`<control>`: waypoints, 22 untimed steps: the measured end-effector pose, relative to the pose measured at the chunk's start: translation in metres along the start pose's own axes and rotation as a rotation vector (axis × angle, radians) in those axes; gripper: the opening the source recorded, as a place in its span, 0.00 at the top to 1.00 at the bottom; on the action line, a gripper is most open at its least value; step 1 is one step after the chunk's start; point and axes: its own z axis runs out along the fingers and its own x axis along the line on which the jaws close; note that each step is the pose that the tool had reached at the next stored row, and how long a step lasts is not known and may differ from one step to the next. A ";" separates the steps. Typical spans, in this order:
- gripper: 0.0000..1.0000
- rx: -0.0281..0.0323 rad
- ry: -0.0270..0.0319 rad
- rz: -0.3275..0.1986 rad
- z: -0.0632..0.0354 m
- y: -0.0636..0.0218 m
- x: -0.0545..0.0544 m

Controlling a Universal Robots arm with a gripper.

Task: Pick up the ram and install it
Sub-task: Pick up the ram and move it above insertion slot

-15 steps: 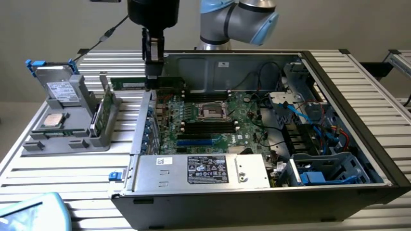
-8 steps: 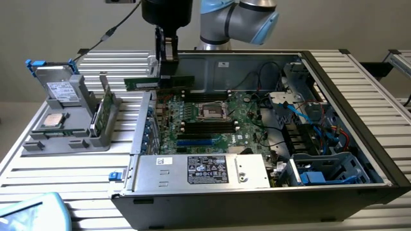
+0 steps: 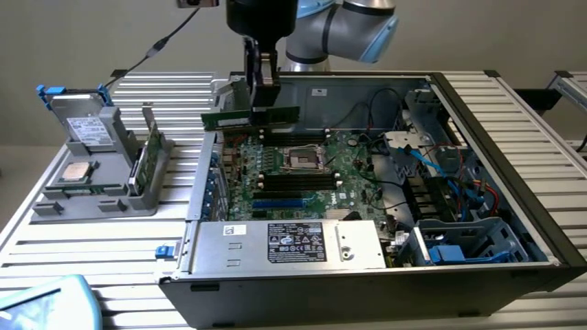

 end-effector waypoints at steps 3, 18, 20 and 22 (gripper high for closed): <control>0.86 0.0158 0.0047 0.001 -0.0009 -0.0094 -0.001; 0.86 0.0249 0.0089 0.028 0.0070 -0.0427 -0.007; 0.86 0.0245 0.0083 0.037 0.0101 -0.0467 -0.007; 0.86 0.0242 0.0077 0.045 0.0133 -0.0513 -0.007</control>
